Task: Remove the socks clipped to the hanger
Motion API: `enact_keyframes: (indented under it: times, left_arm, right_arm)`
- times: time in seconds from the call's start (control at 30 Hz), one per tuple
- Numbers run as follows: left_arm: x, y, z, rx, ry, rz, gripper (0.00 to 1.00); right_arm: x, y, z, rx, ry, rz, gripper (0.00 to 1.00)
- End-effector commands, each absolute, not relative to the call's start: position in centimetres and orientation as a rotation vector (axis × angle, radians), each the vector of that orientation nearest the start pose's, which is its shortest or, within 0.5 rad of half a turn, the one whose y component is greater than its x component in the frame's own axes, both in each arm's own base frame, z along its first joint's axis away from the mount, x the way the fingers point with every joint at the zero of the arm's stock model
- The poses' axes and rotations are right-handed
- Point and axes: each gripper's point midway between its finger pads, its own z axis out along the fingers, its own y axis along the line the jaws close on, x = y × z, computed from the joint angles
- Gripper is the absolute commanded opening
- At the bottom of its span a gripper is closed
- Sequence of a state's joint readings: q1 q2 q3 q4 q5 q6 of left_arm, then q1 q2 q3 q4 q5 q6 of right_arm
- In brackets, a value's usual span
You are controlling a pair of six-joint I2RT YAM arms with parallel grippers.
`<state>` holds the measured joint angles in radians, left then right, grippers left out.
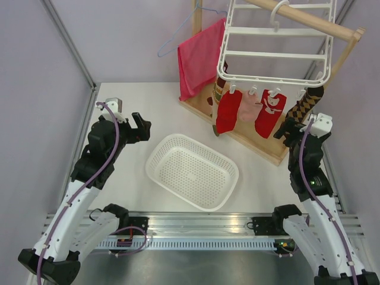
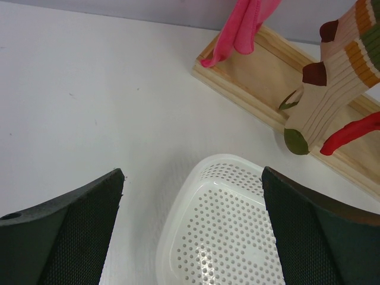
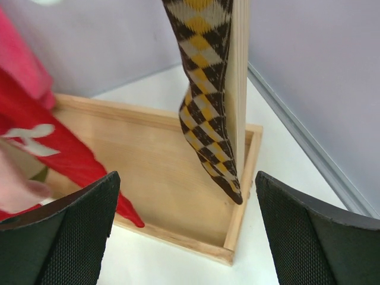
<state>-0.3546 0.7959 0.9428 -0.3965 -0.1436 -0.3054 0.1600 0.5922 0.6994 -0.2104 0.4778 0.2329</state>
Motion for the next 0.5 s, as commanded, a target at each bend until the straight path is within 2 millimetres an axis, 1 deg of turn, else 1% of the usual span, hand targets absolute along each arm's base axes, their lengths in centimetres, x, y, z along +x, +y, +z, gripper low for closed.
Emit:
enact_keyframes:
  times: [0.0,0.03,0.07,0.1,0.17,0.2,0.27,0.3,0.47]
  left_arm:
    - [28.6,-9.4,30.9,-0.02,1.805,-0.343,1.0]
    - [28.6,-9.4,31.0,-0.019,1.803,-0.345,1.0]
    - [28.6,-9.5,31.0,-0.018,1.802,-0.347,1.0]
    - [28.6,-9.5,31.0,-0.018,1.802,-0.347,1.0]
    - [28.5,-9.4,31.1,-0.016,1.799,-0.346,1.0]
    - [28.5,-9.4,31.1,-0.016,1.797,-0.346,1.0]
    - [28.5,-9.4,31.2,-0.016,1.796,-0.346,1.0]
    - [28.4,-9.4,31.2,-0.015,1.794,-0.348,1.0]
    - [28.4,-9.7,31.1,-0.004,1.799,-0.358,1.0]
  right_arm:
    - [28.6,-4.0,28.1,0.488,1.624,-0.179,0.98]
    - [29.0,-4.0,27.9,0.488,1.633,-0.18,0.98]
    - [29.6,-3.8,27.2,0.489,1.655,-0.182,0.97]
    - [29.9,-3.8,27.0,0.491,1.656,-0.183,0.95]
    - [30.2,-4.3,25.9,0.508,1.665,-0.207,0.92]
    - [30.4,-4.1,25.9,0.5,1.666,-0.197,0.91]
    - [30.7,-4.4,25.2,0.502,1.677,-0.194,0.88]
    - [30.9,-4.4,25.1,0.5,1.676,-0.188,0.86]
    - [31.3,-5.2,23.4,0.519,1.715,-0.218,0.86]
